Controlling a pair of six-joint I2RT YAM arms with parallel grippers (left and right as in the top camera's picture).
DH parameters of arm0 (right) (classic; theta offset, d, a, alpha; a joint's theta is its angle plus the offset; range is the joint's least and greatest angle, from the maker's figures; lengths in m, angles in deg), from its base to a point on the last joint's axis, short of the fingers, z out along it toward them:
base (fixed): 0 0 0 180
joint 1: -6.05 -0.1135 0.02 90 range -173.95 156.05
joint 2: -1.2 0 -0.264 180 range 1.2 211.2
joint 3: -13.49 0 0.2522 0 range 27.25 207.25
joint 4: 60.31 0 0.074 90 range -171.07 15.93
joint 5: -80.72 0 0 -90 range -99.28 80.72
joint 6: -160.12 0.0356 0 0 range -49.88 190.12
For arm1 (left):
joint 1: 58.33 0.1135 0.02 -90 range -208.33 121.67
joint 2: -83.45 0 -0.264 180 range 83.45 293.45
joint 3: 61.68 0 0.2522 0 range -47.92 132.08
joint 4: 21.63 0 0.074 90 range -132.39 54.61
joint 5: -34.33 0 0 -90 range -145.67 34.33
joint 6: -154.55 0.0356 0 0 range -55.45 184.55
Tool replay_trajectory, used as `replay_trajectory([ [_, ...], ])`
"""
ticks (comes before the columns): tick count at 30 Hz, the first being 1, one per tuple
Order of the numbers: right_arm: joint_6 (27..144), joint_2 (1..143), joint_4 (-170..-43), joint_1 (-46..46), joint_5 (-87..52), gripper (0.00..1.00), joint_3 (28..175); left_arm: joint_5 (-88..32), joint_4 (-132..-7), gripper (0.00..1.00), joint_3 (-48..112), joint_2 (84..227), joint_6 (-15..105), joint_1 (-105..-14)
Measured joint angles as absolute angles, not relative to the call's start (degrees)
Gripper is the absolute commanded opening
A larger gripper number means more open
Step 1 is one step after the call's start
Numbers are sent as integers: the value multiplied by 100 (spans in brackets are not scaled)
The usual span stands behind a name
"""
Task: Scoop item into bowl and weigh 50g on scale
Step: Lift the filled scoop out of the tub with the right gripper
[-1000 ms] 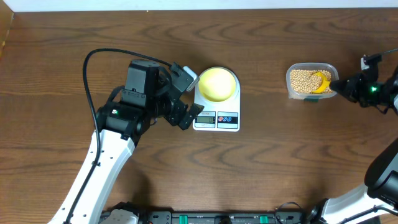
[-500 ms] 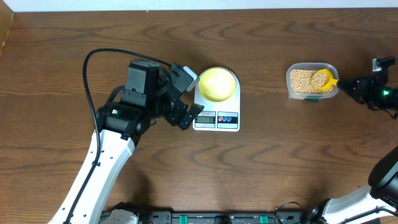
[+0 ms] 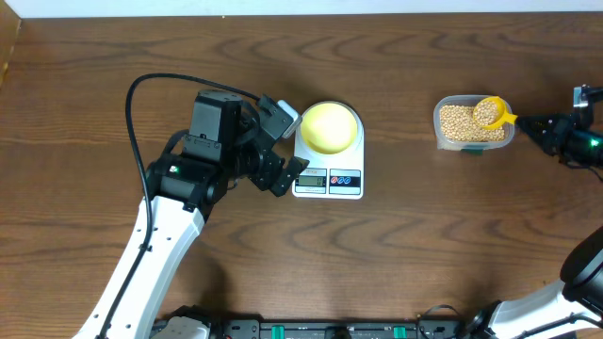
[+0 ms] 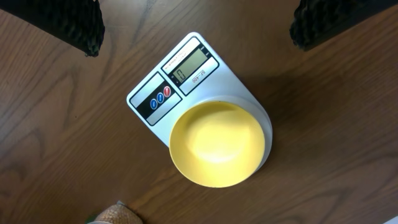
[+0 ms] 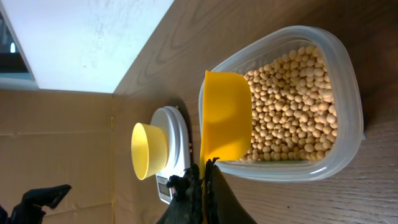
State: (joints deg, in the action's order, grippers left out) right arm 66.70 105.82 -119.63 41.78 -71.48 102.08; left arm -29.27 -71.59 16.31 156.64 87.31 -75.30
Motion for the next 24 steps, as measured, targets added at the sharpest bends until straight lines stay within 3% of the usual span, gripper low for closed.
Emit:
replay_trajectory([
  [24, 7457, 10582, -11312, 4178, -8035, 1, 10204, -2927, -7159, 97, 1631, 15664, 8731, -7530],
])
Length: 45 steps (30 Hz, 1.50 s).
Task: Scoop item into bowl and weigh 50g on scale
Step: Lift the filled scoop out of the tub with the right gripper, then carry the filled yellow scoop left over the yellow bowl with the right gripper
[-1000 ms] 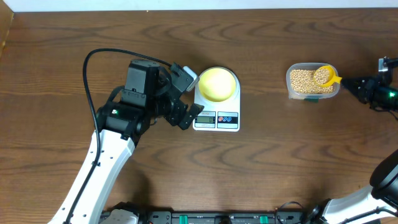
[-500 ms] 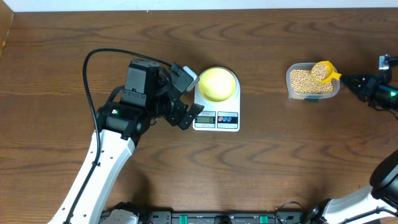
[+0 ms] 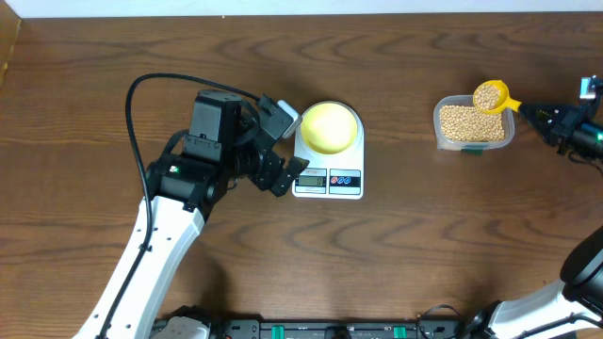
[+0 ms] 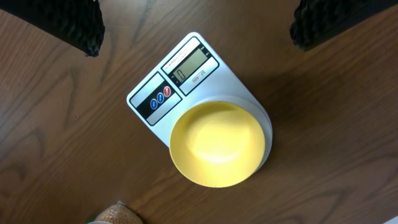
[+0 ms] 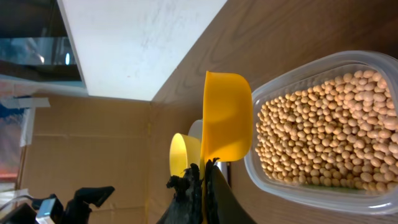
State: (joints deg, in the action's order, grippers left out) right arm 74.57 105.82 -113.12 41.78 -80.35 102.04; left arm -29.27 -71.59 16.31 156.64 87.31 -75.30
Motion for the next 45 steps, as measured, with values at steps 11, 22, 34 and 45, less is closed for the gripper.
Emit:
replay_trajectory([
  [11, 8303, 10582, -10704, 4171, -8111, 1, 10195, -2927, -7162, 98, 1631, 15664, 8731, -7530],
  [22, 9151, 10582, -9873, 3697, -8149, 1, 10171, -2927, -7162, 97, 1631, 15664, 8731, -7530],
  [34, 10493, 10582, -8752, 2709, -7987, 1, 10169, -2927, -7162, 98, 1631, 15664, 8731, -7530],
  [45, 10873, 10584, -8673, 2093, -7725, 1, 10167, -2927, -7159, 98, 1631, 15664, 8731, -7530],
])
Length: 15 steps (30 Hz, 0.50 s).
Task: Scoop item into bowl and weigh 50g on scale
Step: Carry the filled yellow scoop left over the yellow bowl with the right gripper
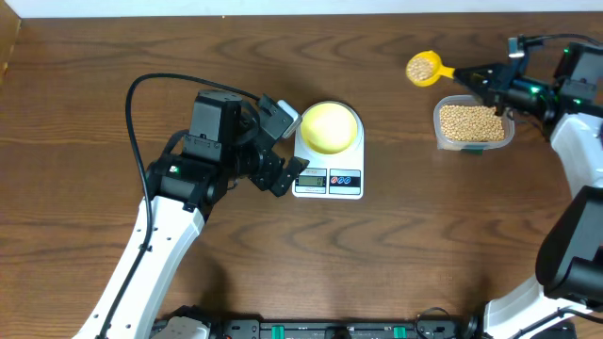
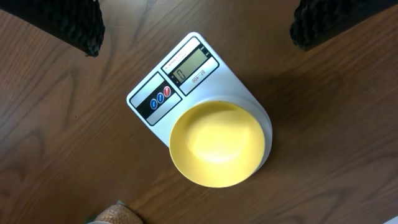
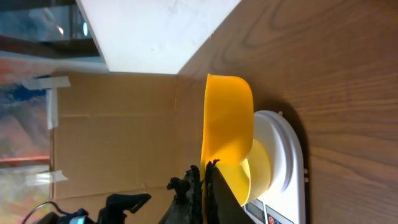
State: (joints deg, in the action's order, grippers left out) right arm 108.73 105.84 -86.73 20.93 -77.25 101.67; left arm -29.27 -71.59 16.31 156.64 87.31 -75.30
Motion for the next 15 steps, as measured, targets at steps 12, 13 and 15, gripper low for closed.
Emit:
replay_trajectory([
  [12, 10895, 10582, -8641, 1048, -7093, 1, 10167, -2927, -7159, 98, 1631, 15664, 8731, -7530],
  [13, 10893, 10584, -8643, 967, -7058, 1, 10167, -2927, -7162, 98, 1631, 15664, 8731, -7530],
  [15, 10891, 10582, -8639, 785, -6981, 1, 10167, -2927, -7159, 98, 1631, 15664, 8731, -7530],
])
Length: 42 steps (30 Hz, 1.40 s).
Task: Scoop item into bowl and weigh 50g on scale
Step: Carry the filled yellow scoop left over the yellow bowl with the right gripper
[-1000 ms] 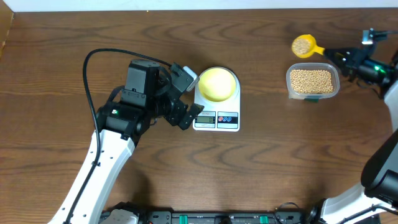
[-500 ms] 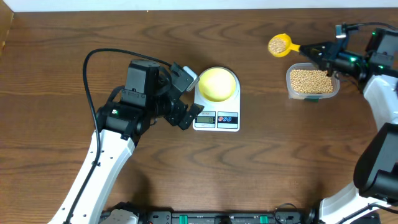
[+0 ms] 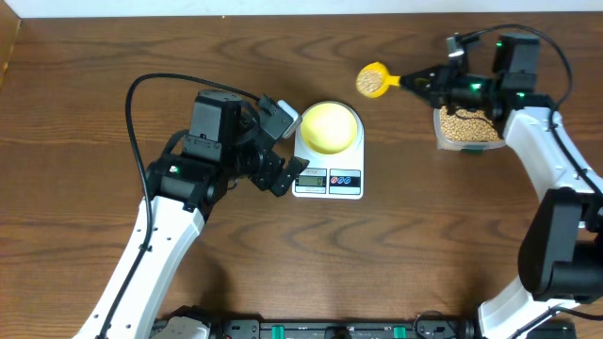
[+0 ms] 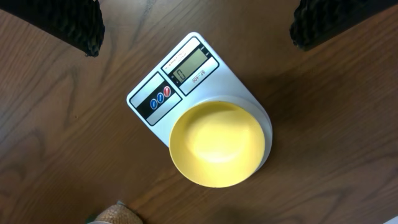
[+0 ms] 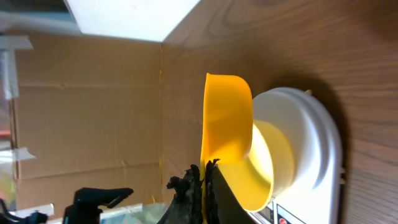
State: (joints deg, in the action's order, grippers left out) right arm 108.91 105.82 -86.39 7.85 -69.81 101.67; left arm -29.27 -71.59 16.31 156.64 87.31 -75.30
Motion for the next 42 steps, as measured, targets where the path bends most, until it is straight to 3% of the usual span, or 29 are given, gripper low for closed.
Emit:
replay_trajectory([
  [15, 10567, 10584, -8667, 121, -6879, 1, 10167, -2927, -7159, 97, 1631, 15664, 8731, -7530],
  [42, 8113, 10584, -9098, -237, -6380, 1, 10167, -2927, -7159, 98, 1631, 15664, 8731, -7530],
])
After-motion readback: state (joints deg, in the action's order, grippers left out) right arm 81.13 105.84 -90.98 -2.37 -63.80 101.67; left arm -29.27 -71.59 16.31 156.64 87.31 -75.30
